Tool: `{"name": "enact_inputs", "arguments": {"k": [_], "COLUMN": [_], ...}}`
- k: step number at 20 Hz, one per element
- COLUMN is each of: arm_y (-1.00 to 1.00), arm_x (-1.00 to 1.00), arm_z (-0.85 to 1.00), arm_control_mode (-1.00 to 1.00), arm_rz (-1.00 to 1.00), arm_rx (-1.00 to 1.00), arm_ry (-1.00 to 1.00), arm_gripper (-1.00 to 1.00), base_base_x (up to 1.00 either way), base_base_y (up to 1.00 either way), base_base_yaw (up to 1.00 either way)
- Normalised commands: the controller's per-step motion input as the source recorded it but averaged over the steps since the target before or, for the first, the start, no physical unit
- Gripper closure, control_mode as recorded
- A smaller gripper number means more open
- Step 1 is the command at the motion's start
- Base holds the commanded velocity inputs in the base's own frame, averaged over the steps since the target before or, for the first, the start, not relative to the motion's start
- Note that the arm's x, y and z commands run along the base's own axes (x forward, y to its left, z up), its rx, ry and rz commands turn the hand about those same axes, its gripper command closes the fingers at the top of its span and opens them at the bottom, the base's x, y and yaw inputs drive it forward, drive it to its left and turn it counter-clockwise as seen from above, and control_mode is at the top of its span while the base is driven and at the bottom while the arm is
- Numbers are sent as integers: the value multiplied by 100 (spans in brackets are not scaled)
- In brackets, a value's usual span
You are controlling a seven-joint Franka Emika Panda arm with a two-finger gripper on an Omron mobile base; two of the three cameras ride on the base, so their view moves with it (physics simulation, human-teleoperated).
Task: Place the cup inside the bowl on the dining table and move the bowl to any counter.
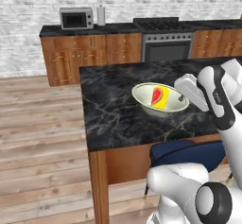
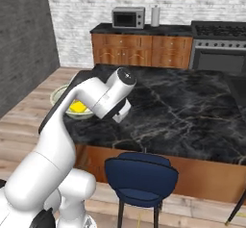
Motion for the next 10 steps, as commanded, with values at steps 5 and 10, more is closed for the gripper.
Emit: {"name": "enact_inputs", "arguments": {"k": [5,10], "arm_y": [0,0], "arm_x": [0,0], "arm_z": [0,0], "arm_control_mode": [100,100], "arm_rz": [0,0], "arm_rx": [0,0], "arm_ry": [0,0], "arm_gripper": [100,100], "base_base_x": [-6,0], "base_base_y": [98,99], "base_base_yaw": [-2,0]}}
